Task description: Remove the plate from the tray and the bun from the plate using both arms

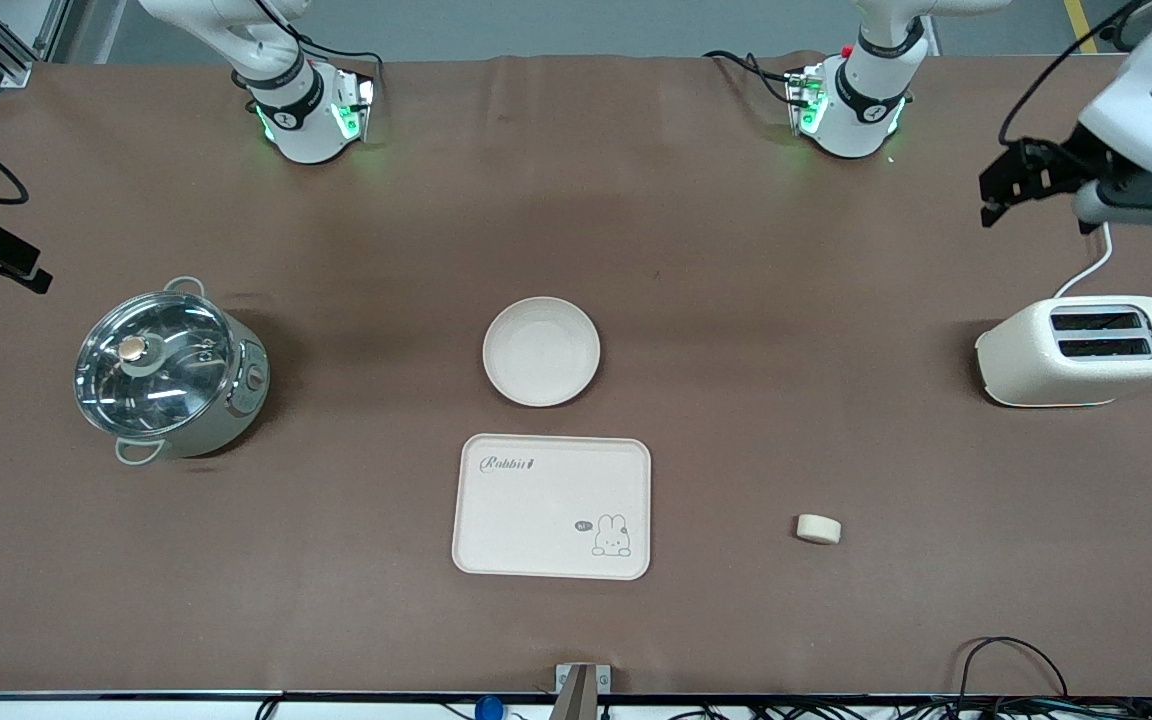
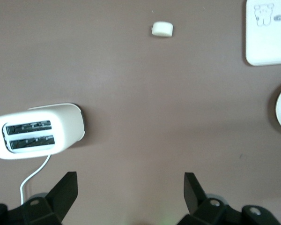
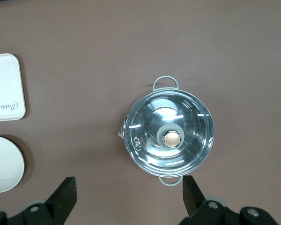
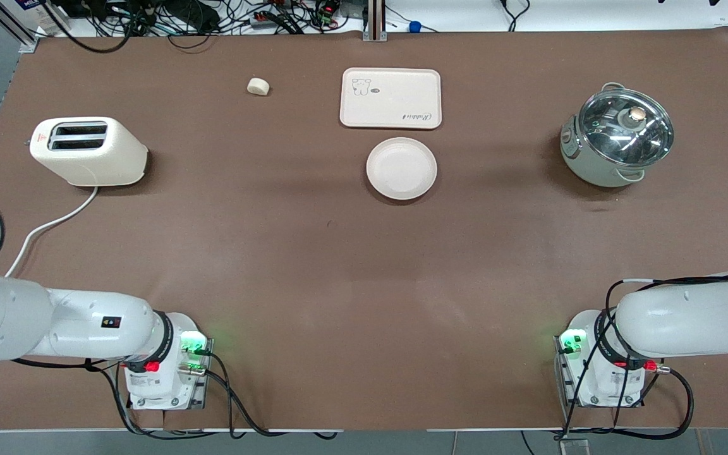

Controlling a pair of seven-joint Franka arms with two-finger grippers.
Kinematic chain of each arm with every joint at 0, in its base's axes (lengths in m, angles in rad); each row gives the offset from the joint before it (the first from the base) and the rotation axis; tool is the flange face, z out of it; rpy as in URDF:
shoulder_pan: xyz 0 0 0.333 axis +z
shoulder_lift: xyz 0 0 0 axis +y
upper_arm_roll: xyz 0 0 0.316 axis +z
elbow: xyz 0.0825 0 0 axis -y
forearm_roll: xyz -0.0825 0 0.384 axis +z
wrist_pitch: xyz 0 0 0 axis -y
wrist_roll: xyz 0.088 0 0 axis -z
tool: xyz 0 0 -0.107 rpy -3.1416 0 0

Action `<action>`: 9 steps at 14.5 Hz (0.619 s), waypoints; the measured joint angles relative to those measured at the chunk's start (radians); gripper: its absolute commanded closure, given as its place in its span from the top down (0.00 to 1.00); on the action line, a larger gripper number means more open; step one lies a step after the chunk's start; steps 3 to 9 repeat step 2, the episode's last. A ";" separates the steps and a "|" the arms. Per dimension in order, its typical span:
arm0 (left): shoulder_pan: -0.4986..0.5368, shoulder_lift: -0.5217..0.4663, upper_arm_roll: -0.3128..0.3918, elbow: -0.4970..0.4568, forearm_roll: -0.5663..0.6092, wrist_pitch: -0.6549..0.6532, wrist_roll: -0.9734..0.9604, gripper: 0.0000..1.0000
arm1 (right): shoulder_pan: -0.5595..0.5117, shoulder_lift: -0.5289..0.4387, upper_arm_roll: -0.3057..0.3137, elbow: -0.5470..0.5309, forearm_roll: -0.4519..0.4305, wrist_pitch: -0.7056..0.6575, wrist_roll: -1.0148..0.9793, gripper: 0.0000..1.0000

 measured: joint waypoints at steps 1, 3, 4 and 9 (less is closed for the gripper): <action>0.000 -0.020 0.001 -0.018 0.000 0.004 0.000 1.00 | 0.000 0.000 0.000 0.000 -0.002 -0.006 0.000 1.00; 0.002 -0.026 0.003 -0.020 0.000 0.004 0.000 1.00 | 0.000 0.000 0.000 0.000 -0.005 -0.009 0.000 1.00; 0.002 -0.026 0.003 -0.020 0.000 0.004 0.000 1.00 | 0.000 0.000 0.000 0.000 -0.005 -0.009 0.000 1.00; 0.002 -0.026 0.003 -0.020 0.000 0.004 0.000 1.00 | 0.000 0.000 0.000 0.000 -0.005 -0.009 0.000 1.00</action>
